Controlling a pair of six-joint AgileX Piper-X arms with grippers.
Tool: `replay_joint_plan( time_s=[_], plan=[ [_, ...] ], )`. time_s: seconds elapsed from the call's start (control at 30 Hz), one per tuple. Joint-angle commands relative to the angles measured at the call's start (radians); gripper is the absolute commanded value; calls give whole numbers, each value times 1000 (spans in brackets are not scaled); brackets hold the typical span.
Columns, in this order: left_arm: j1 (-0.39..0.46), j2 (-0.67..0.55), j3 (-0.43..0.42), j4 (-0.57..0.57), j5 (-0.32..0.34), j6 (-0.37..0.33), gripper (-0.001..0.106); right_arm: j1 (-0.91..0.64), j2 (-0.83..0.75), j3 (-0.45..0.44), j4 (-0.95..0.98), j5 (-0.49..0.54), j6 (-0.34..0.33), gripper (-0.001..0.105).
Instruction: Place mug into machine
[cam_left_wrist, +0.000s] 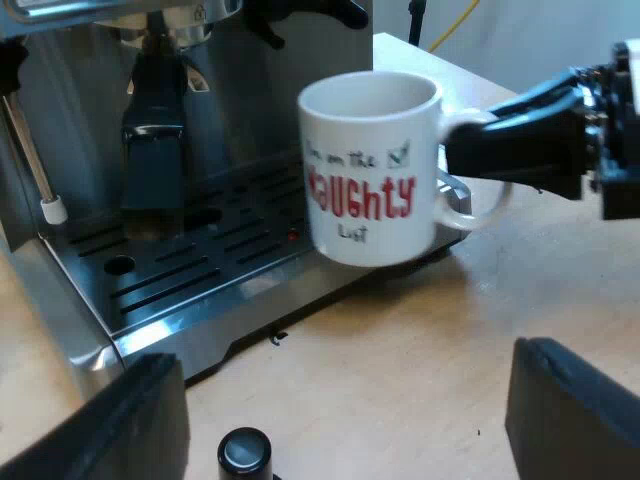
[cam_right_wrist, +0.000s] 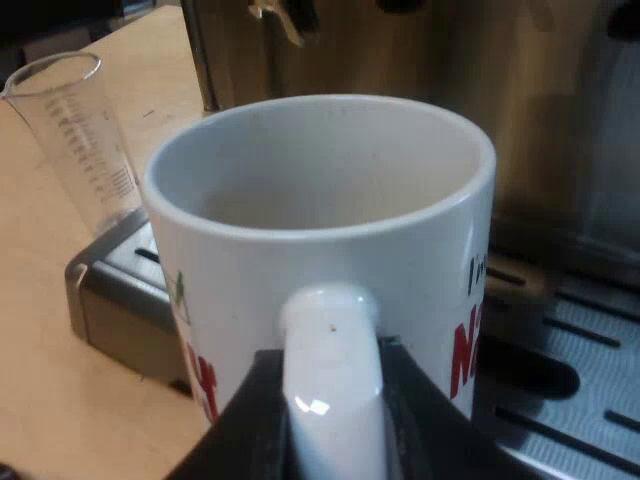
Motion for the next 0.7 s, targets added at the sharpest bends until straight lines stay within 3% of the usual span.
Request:
replay_joint_plan(
  time_s=[0.03, 0.7],
  plan=[
    [3, 0, 0, -4, 6, 4, 67, 2, 12, -41, -58, -2, -4, 0],
    [3, 0, 0, -6, 6, 4, 67, 41, 224, -175, -112, 21, -6, 0]
  ],
)
